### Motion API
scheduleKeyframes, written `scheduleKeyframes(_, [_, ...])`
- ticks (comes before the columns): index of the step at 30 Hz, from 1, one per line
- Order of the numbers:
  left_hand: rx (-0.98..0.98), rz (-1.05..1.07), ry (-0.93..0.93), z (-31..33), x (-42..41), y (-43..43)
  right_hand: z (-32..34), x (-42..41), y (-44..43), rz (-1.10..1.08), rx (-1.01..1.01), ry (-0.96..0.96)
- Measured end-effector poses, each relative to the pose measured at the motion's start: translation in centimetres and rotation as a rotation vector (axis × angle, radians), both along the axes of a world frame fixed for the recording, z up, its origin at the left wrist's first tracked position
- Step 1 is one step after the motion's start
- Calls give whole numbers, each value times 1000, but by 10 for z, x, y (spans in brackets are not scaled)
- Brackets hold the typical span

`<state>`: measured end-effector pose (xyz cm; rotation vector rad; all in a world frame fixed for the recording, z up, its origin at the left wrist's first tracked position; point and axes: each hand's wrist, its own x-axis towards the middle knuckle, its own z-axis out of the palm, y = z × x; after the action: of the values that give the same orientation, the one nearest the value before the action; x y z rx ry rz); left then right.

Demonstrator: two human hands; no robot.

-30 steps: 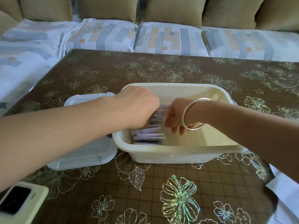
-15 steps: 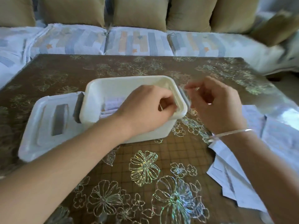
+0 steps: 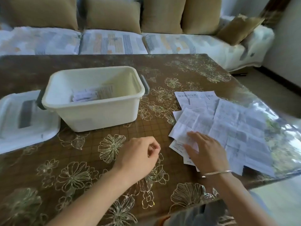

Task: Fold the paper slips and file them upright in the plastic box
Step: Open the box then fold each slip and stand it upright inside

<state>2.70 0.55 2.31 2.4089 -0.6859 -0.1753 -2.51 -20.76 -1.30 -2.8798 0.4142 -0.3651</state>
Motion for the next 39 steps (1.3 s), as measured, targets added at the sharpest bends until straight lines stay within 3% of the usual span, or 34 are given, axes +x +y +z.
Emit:
scheduleKeyframes(6, [-40, 58, -48, -13, -6, 29, -2, -8, 28, 277, -52, -220])
scheduleKeyframes(12, [34, 125, -159, -33, -11, 85, -4, -24, 69, 533, 278, -329])
scheduleKeyframes(17, [-116, 205, -74, -37, -8, 116, -7, -31, 94, 669, 450, -283])
scheduleKeyframes(27, [-353, 199, -26, -19, -50, 125, -9, -50, 101, 454, 806, -212])
scheduleKeyframes(34, [-296, 396, -70, -30, -55, 113, -12, -38, 118, 253, 629, -177])
scheduleKeyframes(39, [39, 486, -236, -34, -45, 105, -12, -27, 124, 193, 447, -194])
